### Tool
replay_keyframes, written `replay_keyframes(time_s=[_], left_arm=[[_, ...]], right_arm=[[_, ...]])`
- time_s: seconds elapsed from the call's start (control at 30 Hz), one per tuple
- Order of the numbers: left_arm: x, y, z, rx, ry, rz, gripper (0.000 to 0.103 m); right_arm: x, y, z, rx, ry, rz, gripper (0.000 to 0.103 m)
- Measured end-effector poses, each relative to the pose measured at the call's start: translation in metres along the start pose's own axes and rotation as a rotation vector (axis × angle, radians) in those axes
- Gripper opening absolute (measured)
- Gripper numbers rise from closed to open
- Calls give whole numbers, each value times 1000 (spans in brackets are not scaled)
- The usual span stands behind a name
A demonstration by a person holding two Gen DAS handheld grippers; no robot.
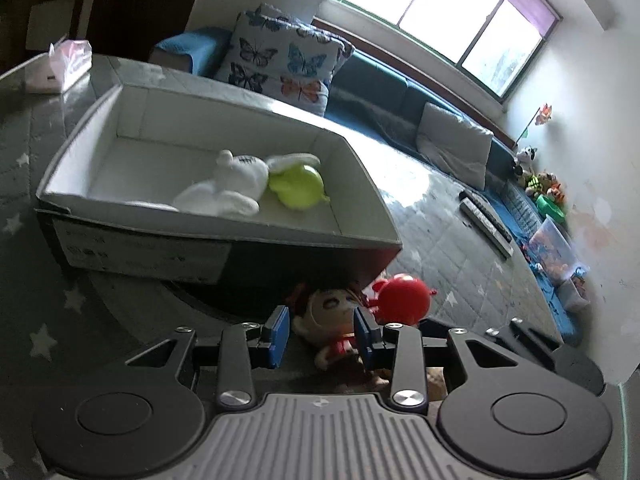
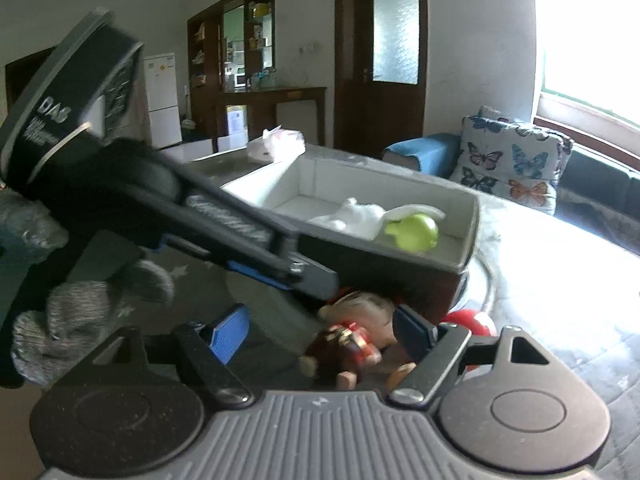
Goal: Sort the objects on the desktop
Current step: 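Move the left tool down to the doll and red toy, then close the left tool around the tan peanut-shaped toy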
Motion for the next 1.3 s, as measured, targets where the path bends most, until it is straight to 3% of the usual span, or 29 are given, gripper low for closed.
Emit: replay_keyframes(time_s=[0.5,0.7,1.0,1.3], left_arm=[[-2,-11,-5,-20,61,-29,38],[-3,-9,5,-50,49,-24,38],[-6,-2,29,-107,28,-11,38],[-15,-27,61,-148,11,-70,38]], right_arm=[[-16,-16,-5,-37,-9,-51,72],[-15,10,-2,-31,15,-15,72],[-32,29,33,-131,-60,-31,72],[-49,18,55,-143,-124,-85,56]])
Point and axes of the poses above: each gripper's, at about its wrist camera, not at the fingertips, and y roughly against the way its jaws point, z to its right, x to its top, the point moved 4 cm from there along -y, roughly the way its jaws point, and after that the axes turned 3 degrees about z, right-handed, at the moved point
